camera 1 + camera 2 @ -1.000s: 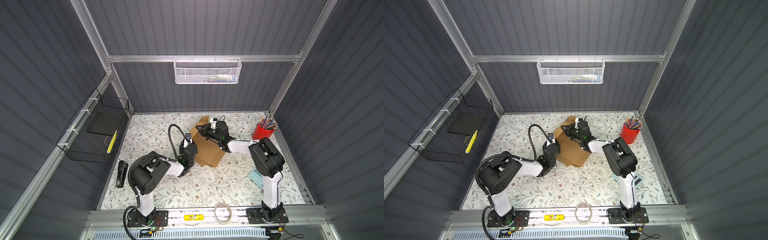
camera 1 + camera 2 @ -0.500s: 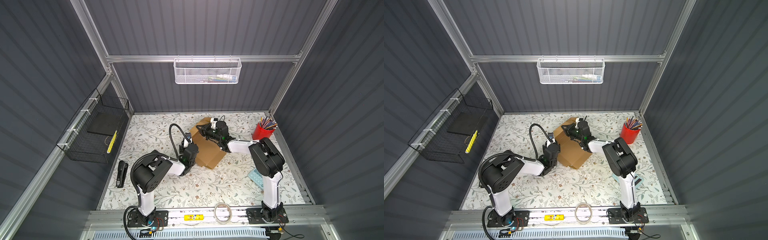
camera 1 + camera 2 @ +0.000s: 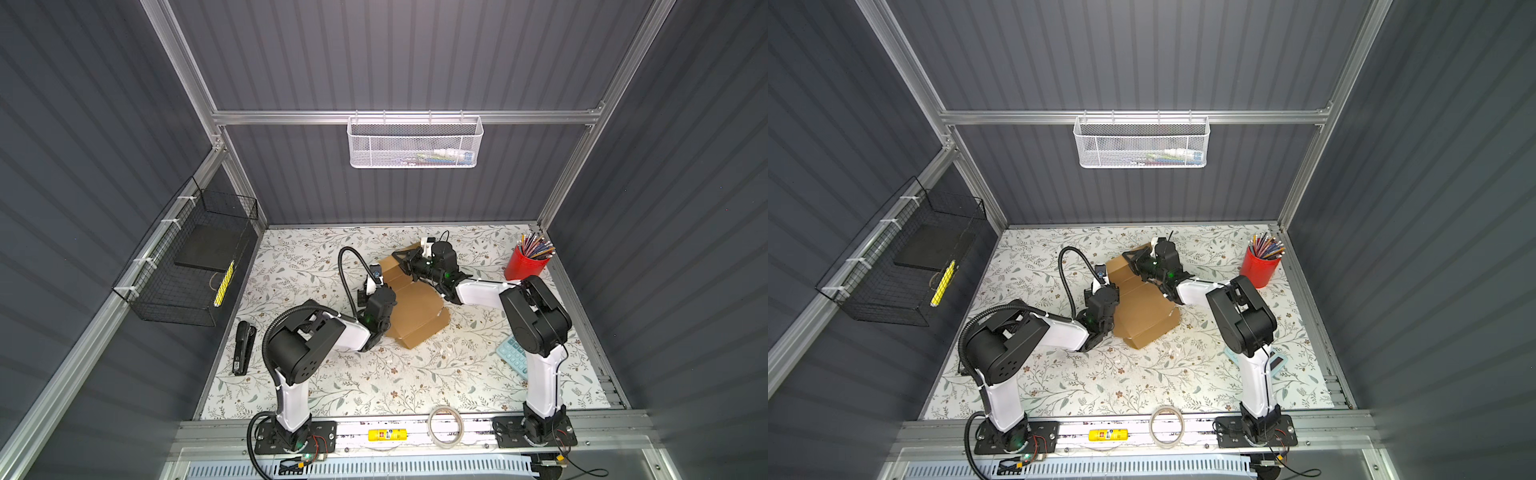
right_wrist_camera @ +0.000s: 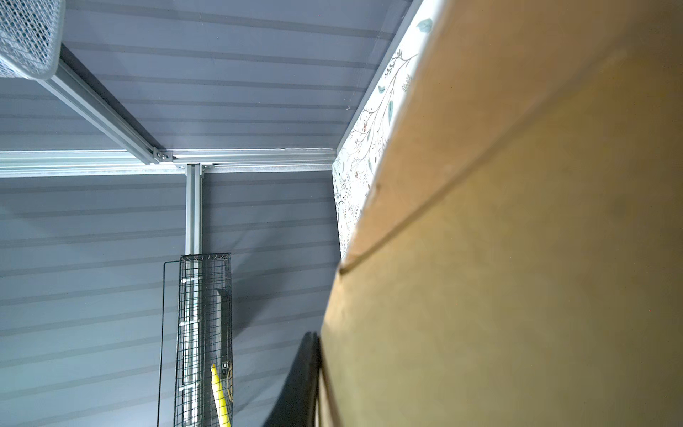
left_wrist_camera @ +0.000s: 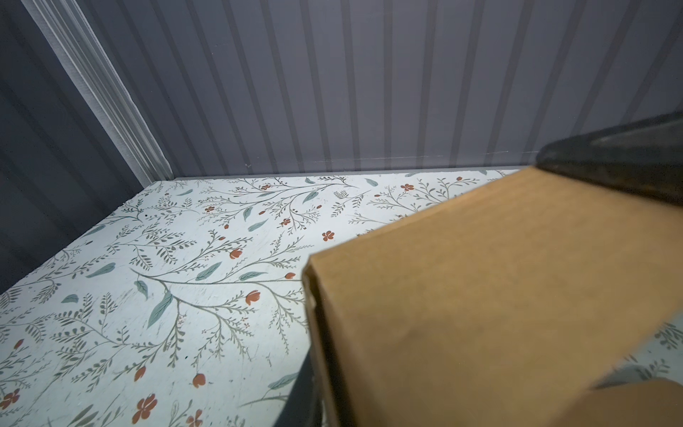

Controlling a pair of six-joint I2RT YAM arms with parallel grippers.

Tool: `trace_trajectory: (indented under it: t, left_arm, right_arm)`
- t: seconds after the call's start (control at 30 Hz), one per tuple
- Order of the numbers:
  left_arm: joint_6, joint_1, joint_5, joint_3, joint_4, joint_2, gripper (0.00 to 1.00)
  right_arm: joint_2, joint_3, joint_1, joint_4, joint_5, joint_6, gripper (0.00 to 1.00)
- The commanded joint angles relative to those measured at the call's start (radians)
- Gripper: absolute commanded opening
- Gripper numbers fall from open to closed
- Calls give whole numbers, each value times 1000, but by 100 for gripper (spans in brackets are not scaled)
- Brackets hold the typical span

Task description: Fold the paper box

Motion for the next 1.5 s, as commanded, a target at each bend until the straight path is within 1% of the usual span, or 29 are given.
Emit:
trace_trajectory:
  t: [0.0, 0.3, 0.53, 0.87, 0.93, 0.97, 1.2, 1.47]
  left_arm:
    - [43, -13, 13, 14, 57, 18, 18]
    - [75, -11, 12, 12, 99, 40, 14]
    - [76, 1, 25, -2, 117, 37, 10]
    - [36, 38, 104, -30, 98, 14, 5]
    - [30, 47, 122, -37, 97, 8, 5]
    - [29, 50, 131, -40, 95, 3, 5]
    - [18, 77, 200, -56, 74, -21, 2]
    - [1, 104, 242, -73, 54, -44, 0]
  right_arm:
    - [-22, -24, 5, -60, -8, -19, 18]
    - [-63, -47, 4, -91, 2, -43, 25]
    - [-102, -82, 4, -114, 17, -69, 31]
    - [-165, -154, 5, -138, 33, -116, 38]
    - [-188, -174, 4, -151, 33, -135, 40]
    - [-199, -182, 4, -157, 68, -143, 42]
    - [-278, -237, 3, -208, 89, -236, 52]
    - [-383, -288, 2, -279, 102, -337, 58]
